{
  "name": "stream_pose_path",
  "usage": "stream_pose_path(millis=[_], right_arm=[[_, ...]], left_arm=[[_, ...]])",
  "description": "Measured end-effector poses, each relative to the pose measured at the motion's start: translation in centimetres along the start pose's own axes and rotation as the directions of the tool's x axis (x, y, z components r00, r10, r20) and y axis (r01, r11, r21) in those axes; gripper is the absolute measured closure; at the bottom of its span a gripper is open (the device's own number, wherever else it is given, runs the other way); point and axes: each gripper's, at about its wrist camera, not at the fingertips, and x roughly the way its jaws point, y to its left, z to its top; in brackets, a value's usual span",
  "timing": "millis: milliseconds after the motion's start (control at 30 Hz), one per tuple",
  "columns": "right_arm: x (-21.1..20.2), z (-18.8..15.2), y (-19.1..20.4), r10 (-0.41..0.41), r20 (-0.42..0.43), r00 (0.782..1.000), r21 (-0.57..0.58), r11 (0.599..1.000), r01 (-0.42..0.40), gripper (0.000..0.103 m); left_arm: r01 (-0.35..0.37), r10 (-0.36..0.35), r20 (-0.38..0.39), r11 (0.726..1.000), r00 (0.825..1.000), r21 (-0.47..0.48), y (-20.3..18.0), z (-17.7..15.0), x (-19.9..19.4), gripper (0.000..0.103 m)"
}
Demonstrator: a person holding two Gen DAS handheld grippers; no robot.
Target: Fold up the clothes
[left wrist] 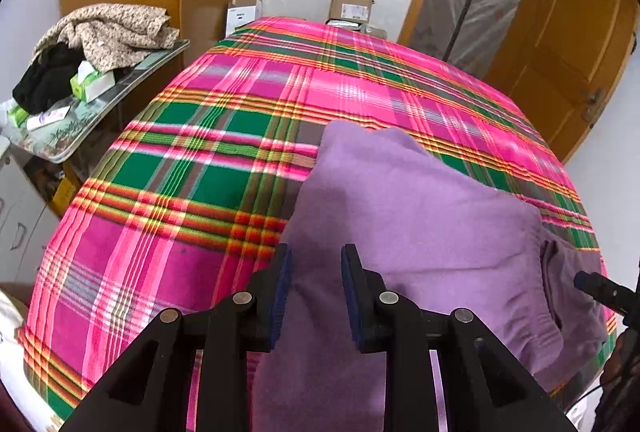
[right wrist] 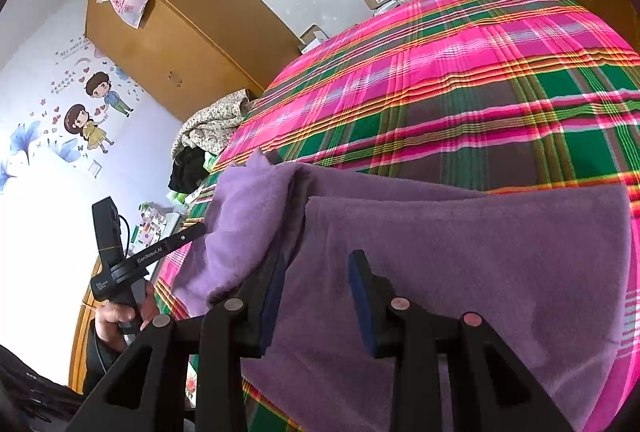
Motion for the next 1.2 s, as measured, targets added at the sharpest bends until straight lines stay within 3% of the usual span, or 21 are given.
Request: stream_pose_path(millis=[233, 333, 533, 567, 633, 700, 933, 1067, 1133, 1200], right_arm=[[-0.1, -0.1, -0.3, 0.003, 0.002, 1.0, 0.01, 1.0, -0.003, 0.069], [0.0, 0.1, -0.5, 0.002, 0.002, 1.0, 0.014, 1.0, -0.002, 0.069], [0.3, 0.7, -1.3, -0.01, -0.001, 1.0, 0.033, 0.999, 0.01, 0.069], [0.4, 0.8, -1.4, -0.012, -0.002, 1.0, 0.036, 0.999, 0.012, 0.069], [0.5, 1.1, -1.5, -0.016, -0.003, 1.0, 0.037, 0.999, 0.016, 0.069], [0.7, 1.3, -1.5, -0.017, -0.005, 1.0, 0.037, 0.999, 0.017, 0.069], [1.4, 1.7, -1.4, -0.01, -0.014, 1.0, 0.03, 0.999, 0.01, 0.069], [1.4, 1.6, -1.3, -0.008, -0.016, 1.0, 0.031, 0.999, 0.009, 0.069], [1.3, 1.5, -1.3, -0.008, -0.015, 1.0, 0.028, 1.0, 0.008, 0.069], [1.1, 1.5, -1.2, -0.009, -0.014, 1.0, 0.027, 1.0, 0.009, 0.069]], left_arm=[[0.017, -0.017, -0.006, 1.0, 1.0, 0.001, -0.3, 2.4, 1.0, 0.076], [0.027, -0.028, -0.023, 1.0, 0.999, -0.006, -1.0, 3.9, 2.3, 0.065], [0.048, -0.05, -0.069, 0.998, 0.996, -0.026, -1.1, 6.2, 5.6, 0.064], [0.062, -0.065, -0.078, 0.997, 0.995, -0.039, -0.9, 6.5, 6.1, 0.064], [0.084, -0.087, -0.073, 0.996, 0.994, -0.042, -0.7, 6.8, 6.3, 0.083], [0.103, -0.105, -0.056, 0.994, 0.993, -0.036, -0.8, 7.0, 6.1, 0.092], [0.145, -0.15, -0.046, 0.985, 0.988, -0.089, 0.7, 6.9, 6.6, 0.093], [0.221, -0.236, -0.051, 0.954, 0.97, -0.202, 2.8, 6.9, 7.3, 0.092], [0.227, -0.241, -0.055, 0.956, 0.969, -0.187, 2.7, 6.7, 7.0, 0.092], [0.191, -0.197, -0.037, 0.973, 0.98, -0.131, 1.9, 6.6, 5.8, 0.092]])
